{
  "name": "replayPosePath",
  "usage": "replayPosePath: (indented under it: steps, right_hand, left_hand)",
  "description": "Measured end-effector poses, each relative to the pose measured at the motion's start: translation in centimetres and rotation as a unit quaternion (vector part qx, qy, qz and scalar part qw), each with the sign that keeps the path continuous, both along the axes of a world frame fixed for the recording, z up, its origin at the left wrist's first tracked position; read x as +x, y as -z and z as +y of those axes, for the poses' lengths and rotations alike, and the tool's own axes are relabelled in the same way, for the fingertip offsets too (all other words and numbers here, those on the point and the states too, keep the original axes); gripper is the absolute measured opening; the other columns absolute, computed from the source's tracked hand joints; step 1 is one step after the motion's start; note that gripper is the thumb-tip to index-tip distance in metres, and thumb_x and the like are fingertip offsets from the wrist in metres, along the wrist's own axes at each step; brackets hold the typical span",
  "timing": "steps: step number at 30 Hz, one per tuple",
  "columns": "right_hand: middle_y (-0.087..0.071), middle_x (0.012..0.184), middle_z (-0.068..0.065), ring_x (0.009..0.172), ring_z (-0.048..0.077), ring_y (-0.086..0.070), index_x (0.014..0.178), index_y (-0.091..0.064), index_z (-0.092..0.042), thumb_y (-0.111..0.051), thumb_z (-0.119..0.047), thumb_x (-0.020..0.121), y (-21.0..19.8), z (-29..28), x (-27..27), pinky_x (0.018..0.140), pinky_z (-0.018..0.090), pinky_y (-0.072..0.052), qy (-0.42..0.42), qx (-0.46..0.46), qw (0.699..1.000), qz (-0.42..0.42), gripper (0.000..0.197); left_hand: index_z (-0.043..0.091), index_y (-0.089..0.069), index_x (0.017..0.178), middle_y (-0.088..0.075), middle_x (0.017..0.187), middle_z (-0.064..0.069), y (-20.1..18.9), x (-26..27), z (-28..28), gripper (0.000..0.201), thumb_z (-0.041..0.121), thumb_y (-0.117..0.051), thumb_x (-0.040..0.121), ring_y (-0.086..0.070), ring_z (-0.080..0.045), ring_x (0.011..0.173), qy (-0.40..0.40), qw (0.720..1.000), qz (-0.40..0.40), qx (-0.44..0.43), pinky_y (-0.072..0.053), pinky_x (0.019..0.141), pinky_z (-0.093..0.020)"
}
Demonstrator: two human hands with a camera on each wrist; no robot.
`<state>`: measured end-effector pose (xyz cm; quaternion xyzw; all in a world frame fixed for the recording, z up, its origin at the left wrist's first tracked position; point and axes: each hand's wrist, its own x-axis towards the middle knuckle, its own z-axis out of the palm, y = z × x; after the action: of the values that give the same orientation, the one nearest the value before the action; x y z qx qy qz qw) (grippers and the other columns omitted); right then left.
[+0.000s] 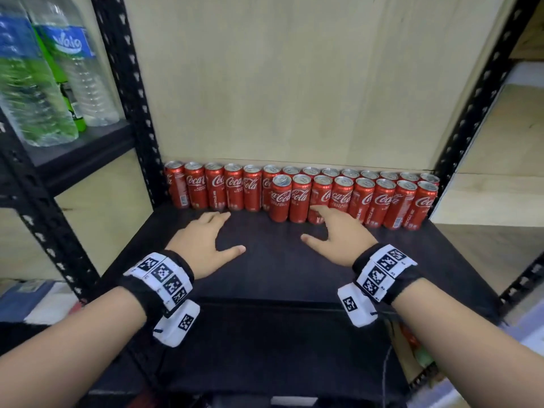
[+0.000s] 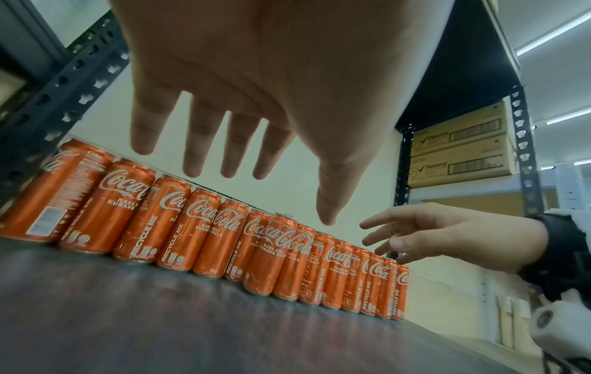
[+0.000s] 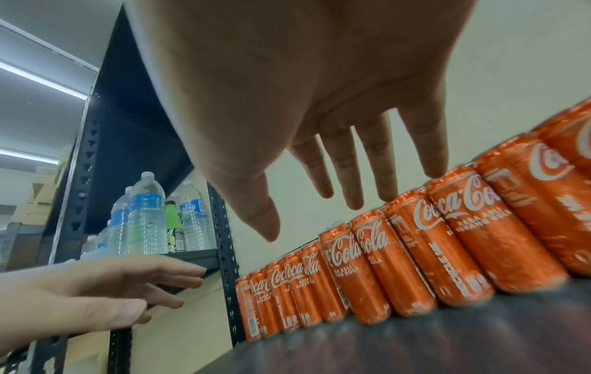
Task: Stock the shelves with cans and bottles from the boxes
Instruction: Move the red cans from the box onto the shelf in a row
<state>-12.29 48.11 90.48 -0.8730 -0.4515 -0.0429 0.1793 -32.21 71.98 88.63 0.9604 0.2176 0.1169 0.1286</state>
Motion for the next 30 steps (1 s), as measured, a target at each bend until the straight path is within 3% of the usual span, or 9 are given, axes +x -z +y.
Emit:
replayPosePath:
  steps: [4, 9, 16, 21, 24, 26, 30]
  right_hand:
    - [-0.041, 0.157, 0.005, 0.142, 0.023, -0.041, 0.158, -0.028, -0.016, -0.059, -0.061, 0.091, 1.6, -2.1, -4.5, 0.115, 0.036, -0.036, 0.029, -0.041, 0.998, 0.033, 0.087]
    - [-0.030, 0.163, 0.003, 0.149, 0.018, -0.030, 0.161, -0.020, -0.014, -0.057, -0.061, 0.093, 3.5, -5.5, -9.0, 0.119, 0.028, -0.025, 0.047, -0.080, 0.994, 0.065, 0.091]
    - [-0.037, 0.159, 0.003, 0.146, 0.022, -0.035, 0.160, -0.022, -0.020, -0.052, -0.068, 0.091, 7.5, -10.8, -12.0, 0.119, 0.035, -0.031, 0.048, -0.132, 0.985, 0.100, 0.089]
    - [-0.046, 0.151, 0.004, 0.139, 0.021, -0.043, 0.157, -0.030, -0.021, -0.056, -0.064, 0.091, 10.6, -14.8, -12.3, 0.114, 0.031, -0.036, 0.037, -0.149, 0.977, 0.147, 0.083]
    - [-0.062, 0.127, -0.001, 0.115, 0.017, -0.060, 0.148, -0.042, -0.024, -0.059, -0.064, 0.090, 12.7, -17.6, -12.2, 0.096, 0.029, -0.047, 0.042, -0.197, 0.957, 0.210, 0.073]
    - [-0.067, 0.112, -0.004, 0.100, 0.014, -0.062, 0.138, -0.050, -0.024, -0.060, -0.067, 0.087, 14.6, -19.5, -11.9, 0.083, 0.027, -0.047, 0.037, -0.267, 0.929, 0.254, 0.068]
    - [-0.066, 0.123, 0.000, 0.117, 0.022, -0.061, 0.138, -0.050, -0.023, -0.062, -0.060, 0.090, 18.6, -23.1, -12.2, 0.087, 0.029, -0.044, 0.033, -0.350, 0.881, 0.318, 0.062]
  left_hand:
    - [0.025, -0.026, 0.157, -0.027, 0.162, 0.001, 1.2, -3.2, -0.5, 0.097, 0.081, -0.049, 0.082, -0.038, -0.023, 0.143, -0.010, 0.998, 0.065, -0.015, -0.040, 0.112, -0.045]
    - [0.026, -0.029, 0.156, -0.028, 0.162, 0.002, 2.8, -6.3, -1.7, 0.095, 0.079, -0.054, 0.081, -0.040, -0.024, 0.142, 0.004, 0.994, 0.105, -0.038, -0.040, 0.112, -0.045]
    - [0.030, -0.036, 0.153, -0.029, 0.161, 0.002, 5.7, -9.5, -5.4, 0.085, 0.065, -0.066, 0.082, -0.040, -0.022, 0.142, 0.041, 0.989, 0.105, -0.098, -0.035, 0.117, -0.038]
    - [0.027, -0.038, 0.152, -0.035, 0.156, 0.005, 9.0, -11.0, -9.6, 0.079, 0.056, -0.069, 0.085, -0.041, -0.013, 0.140, 0.059, 0.982, 0.109, -0.139, -0.032, 0.115, -0.026]
    - [0.026, -0.041, 0.150, -0.041, 0.151, 0.003, 11.6, -11.8, -12.2, 0.078, 0.054, -0.071, 0.084, -0.045, -0.013, 0.136, 0.045, 0.972, 0.149, -0.178, -0.035, 0.112, -0.025]
    - [0.027, -0.045, 0.147, -0.048, 0.145, 0.002, 13.5, -12.5, -14.0, 0.074, 0.055, -0.072, 0.084, -0.049, -0.015, 0.130, 0.028, 0.960, 0.193, -0.202, -0.038, 0.108, -0.025]
    - [0.025, -0.060, 0.132, -0.063, 0.127, 0.004, 17.3, -13.9, -18.1, 0.056, 0.054, -0.072, 0.085, -0.060, -0.012, 0.116, 0.027, 0.923, 0.299, -0.241, -0.047, 0.095, -0.024]
